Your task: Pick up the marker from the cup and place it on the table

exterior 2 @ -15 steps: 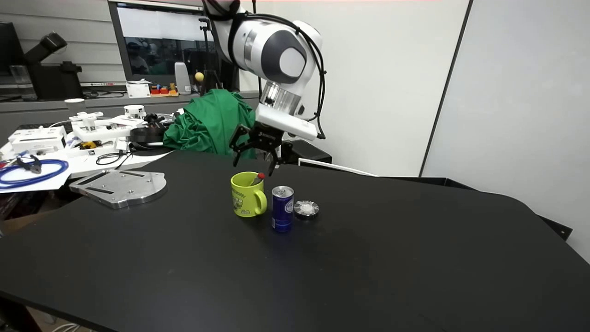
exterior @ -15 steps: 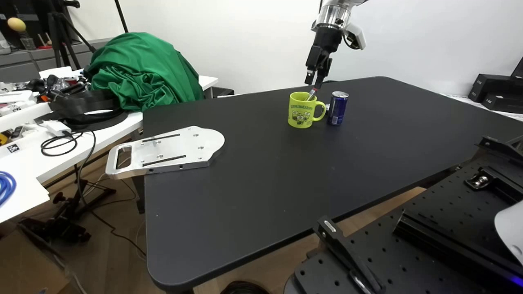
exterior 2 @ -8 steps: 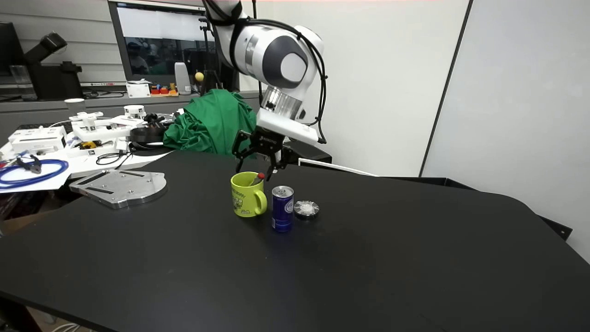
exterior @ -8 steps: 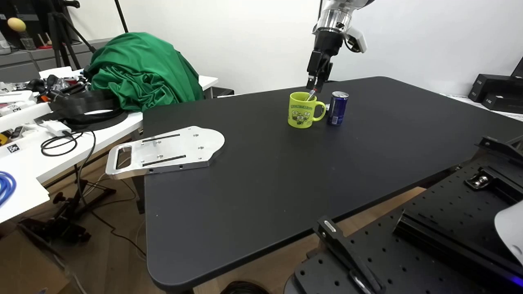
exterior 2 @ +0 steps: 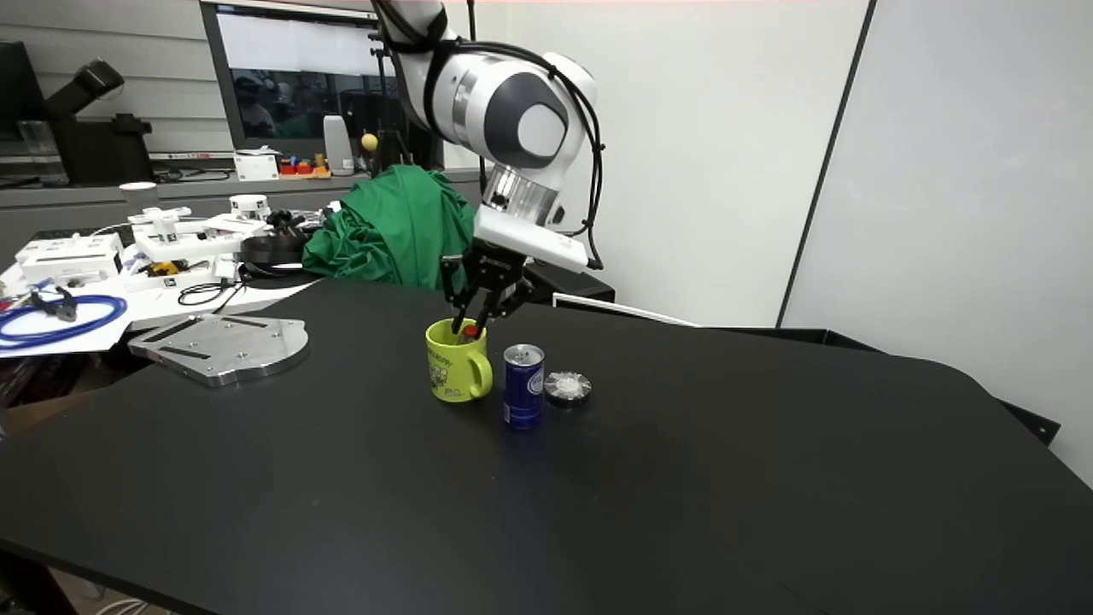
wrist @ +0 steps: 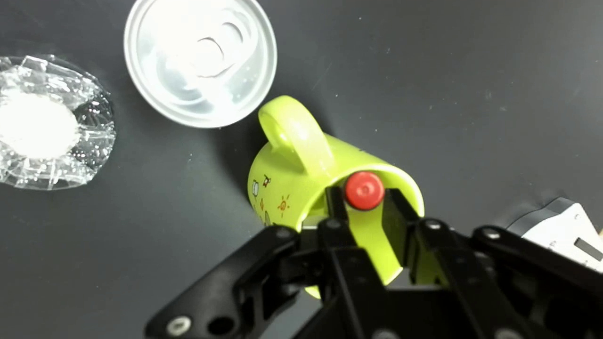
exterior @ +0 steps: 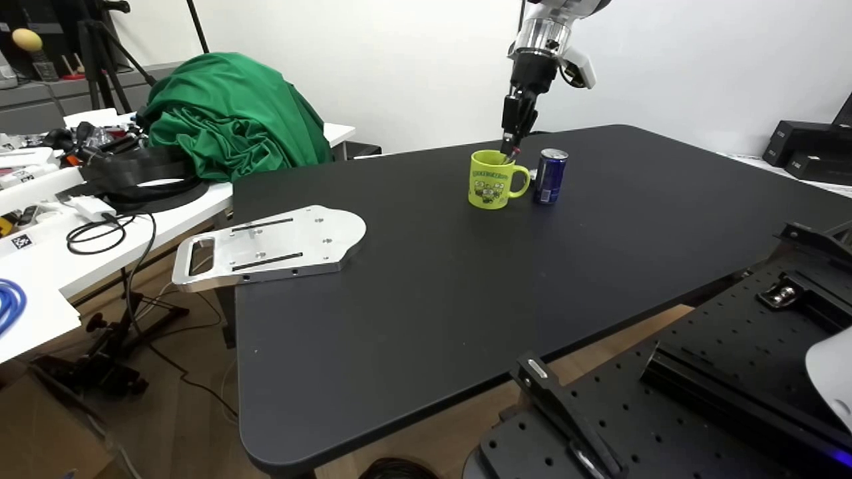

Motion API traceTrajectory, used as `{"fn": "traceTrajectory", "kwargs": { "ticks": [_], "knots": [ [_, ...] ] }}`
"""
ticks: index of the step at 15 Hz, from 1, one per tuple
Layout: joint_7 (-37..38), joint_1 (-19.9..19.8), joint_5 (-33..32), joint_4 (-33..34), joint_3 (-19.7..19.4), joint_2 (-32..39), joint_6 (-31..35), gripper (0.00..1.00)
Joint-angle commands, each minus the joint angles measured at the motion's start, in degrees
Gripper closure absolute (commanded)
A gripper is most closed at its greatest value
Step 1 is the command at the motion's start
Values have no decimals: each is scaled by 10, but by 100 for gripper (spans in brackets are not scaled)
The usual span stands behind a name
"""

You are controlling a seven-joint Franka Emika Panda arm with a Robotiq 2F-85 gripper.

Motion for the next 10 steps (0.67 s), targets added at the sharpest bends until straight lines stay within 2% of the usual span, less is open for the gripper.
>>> {"fn": "traceTrajectory", "kwargs": {
  "ticks": [1,3,10],
  "knots": [
    [14,-5,-7,-2,5,-8,1,99],
    [21,-4,-10,-1,4,-9,-3,95],
    [68,6,-17,25,1,-25,-47,95]
  ]
}}
